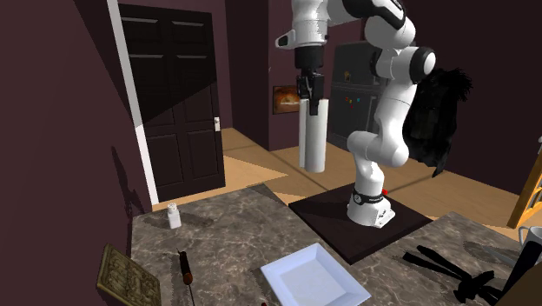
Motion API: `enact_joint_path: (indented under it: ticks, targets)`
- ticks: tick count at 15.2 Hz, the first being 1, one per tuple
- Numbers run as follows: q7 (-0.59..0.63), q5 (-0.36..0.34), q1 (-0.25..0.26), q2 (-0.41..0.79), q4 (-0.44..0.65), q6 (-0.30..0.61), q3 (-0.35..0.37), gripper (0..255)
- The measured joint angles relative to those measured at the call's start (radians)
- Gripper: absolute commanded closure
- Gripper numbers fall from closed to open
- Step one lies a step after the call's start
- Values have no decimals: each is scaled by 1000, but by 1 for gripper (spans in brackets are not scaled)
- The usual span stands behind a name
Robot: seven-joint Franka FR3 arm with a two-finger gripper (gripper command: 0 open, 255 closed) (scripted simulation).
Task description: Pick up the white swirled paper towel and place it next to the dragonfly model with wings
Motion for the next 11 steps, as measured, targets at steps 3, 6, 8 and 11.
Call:
enact_joint_path:
  ticks: [3,6,8,11]
  targets:
    - [67,25,21,-43,-42,4,48,255]
    - [146,54,43,-56,-37,-5,106,255]
    - [188,71,56,-75,-55,-1,137,255]
    - [260,102,77,-101,-68,-3,190,255]
